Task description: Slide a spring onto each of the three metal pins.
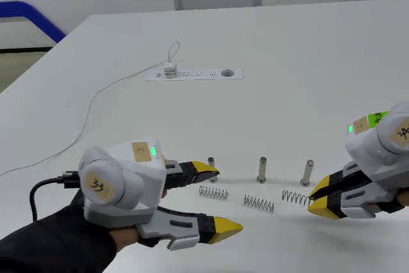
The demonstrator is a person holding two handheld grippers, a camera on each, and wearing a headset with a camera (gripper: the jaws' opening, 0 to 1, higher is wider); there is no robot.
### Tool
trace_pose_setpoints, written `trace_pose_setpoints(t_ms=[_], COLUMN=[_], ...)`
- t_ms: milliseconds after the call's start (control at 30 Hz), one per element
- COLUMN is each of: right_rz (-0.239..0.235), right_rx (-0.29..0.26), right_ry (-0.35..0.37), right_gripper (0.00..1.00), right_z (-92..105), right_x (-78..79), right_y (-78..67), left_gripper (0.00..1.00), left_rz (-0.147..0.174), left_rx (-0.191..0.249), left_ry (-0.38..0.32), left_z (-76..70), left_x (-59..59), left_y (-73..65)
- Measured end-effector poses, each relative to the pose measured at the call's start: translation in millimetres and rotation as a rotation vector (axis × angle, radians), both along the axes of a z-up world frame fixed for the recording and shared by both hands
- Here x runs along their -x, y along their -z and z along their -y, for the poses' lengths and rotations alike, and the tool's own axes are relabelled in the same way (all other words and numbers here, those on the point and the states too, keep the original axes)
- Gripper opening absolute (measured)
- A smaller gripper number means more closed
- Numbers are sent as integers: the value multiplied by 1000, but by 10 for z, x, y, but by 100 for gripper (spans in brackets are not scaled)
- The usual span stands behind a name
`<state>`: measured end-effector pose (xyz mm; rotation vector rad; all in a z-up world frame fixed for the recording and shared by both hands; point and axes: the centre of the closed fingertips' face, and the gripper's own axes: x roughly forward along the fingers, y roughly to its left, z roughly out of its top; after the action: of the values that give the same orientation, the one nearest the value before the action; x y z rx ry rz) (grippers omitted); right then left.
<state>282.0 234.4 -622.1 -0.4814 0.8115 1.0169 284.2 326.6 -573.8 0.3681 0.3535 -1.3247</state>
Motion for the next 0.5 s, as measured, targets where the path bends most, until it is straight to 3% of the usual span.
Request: trace_pose_setpoints(t_ms=[233,500], right_rz=[13,26], right_rx=[0,-8], right_ry=[-70,-150], right_gripper=[11,11], right_z=[-140,-283], right_x=[68,166], right_y=[-121,-210], left_gripper=[49,40], left_rz=[0,10], left_rx=[-8,7], left_ry=[29,43], left_z=[180,259], left_x=[-1,85], left_y=[91,167])
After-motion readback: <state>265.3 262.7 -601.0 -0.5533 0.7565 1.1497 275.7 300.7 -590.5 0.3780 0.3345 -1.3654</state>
